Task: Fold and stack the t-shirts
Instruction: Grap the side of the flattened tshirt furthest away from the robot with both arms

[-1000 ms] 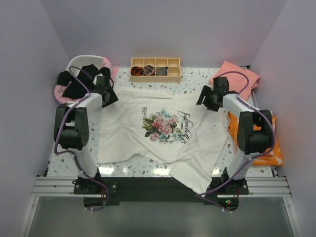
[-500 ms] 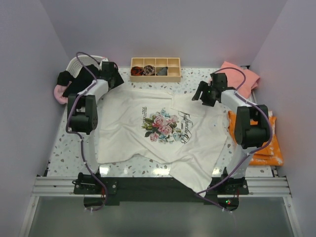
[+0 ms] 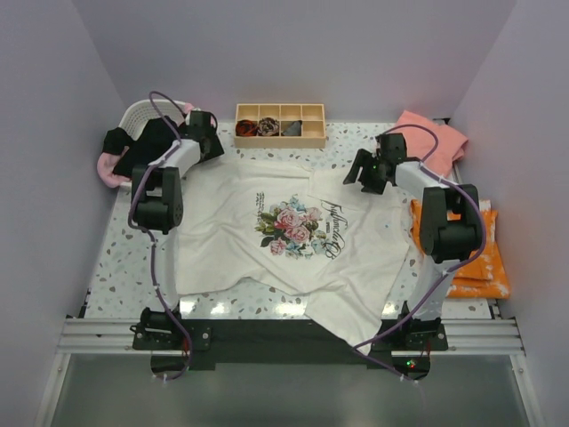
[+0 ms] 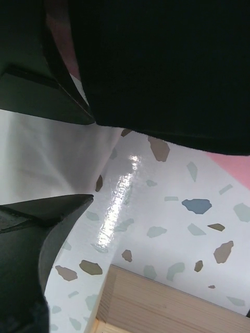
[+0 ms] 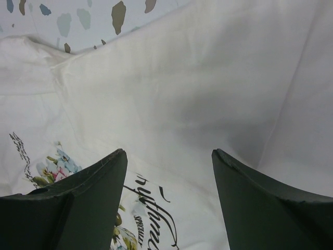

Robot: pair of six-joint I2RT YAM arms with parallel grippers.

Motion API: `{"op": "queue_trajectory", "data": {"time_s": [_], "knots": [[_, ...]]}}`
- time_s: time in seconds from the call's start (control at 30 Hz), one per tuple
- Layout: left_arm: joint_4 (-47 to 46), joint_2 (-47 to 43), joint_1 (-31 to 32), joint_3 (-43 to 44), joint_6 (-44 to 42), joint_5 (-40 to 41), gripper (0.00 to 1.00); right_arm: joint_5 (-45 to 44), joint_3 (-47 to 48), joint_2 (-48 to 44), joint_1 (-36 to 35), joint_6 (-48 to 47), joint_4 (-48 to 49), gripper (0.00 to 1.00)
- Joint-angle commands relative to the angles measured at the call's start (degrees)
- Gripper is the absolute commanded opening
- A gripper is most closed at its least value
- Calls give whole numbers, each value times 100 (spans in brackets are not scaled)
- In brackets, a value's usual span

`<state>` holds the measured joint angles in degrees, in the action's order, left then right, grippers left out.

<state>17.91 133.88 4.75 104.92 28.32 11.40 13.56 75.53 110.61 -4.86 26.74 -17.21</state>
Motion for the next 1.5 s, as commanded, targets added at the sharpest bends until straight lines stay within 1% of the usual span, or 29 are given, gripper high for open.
{"op": "queue_trajectory", "data": {"time_s": [0.0, 0.1, 0.23, 0.43, 0.47, 0.5, 0.6, 0.77, 0.9, 0.97, 1.03, 1.2, 1.23, 1.3, 1.33, 1.4, 1.43, 1.47], "knots": [[309, 50, 26, 371, -309, 318, 62, 182, 208, -118, -6, -117, 25, 71], [405, 243, 26, 502, -335, 328, 63, 226, 182, -118, -6, -90, 34, 71], [740, 603, 43, 1037, -344, 345, 62, 208, 50, -206, -6, -20, 33, 70], [845, 727, 61, 1083, -423, 521, 59, -90, -248, -531, -6, 77, -98, 70], [837, 718, 61, 1057, -432, 530, 55, -291, -388, -618, -6, 68, 6, 70], [845, 701, 61, 1030, -441, 547, 54, -449, -407, -776, -6, 68, -19, 70], [828, 683, 61, 951, -441, 565, 50, -871, -390, -883, -6, -72, -168, 71], [854, 665, 61, 907, -441, 627, 46, -1119, -328, -725, -6, -161, -318, 71], [889, 648, 61, 881, -459, 688, 38, -1101, -372, -523, -6, -108, -274, 71], [907, 639, 61, 881, -476, 706, 32, -1084, -425, -461, -6, -73, -204, 71], [907, 656, 61, 898, -485, 706, 23, -1023, -451, -391, 3, -55, -160, 71], [925, 665, 61, 907, -494, 679, 12, -724, -469, -242, 38, 59, -19, 70], [933, 657, 61, 890, -494, 688, 7, -663, -469, -224, 47, 77, 51, 69], [951, 656, 61, 889, -494, 680, 3, -478, -477, -171, 47, 112, 95, 65], [960, 648, 61, 881, -494, 671, 0, -416, -486, -154, 64, 121, 165, 55], [977, 639, 69, 863, -494, 662, 0, -293, -513, -162, 73, 156, 218, 46], [977, 613, 61, 854, -494, 653, 0, -249, -521, -162, 65, 147, 244, 31], [977, 604, 69, 828, -494, 644, 0, -223, -530, -171, 73, 147, 253, 24]]}}
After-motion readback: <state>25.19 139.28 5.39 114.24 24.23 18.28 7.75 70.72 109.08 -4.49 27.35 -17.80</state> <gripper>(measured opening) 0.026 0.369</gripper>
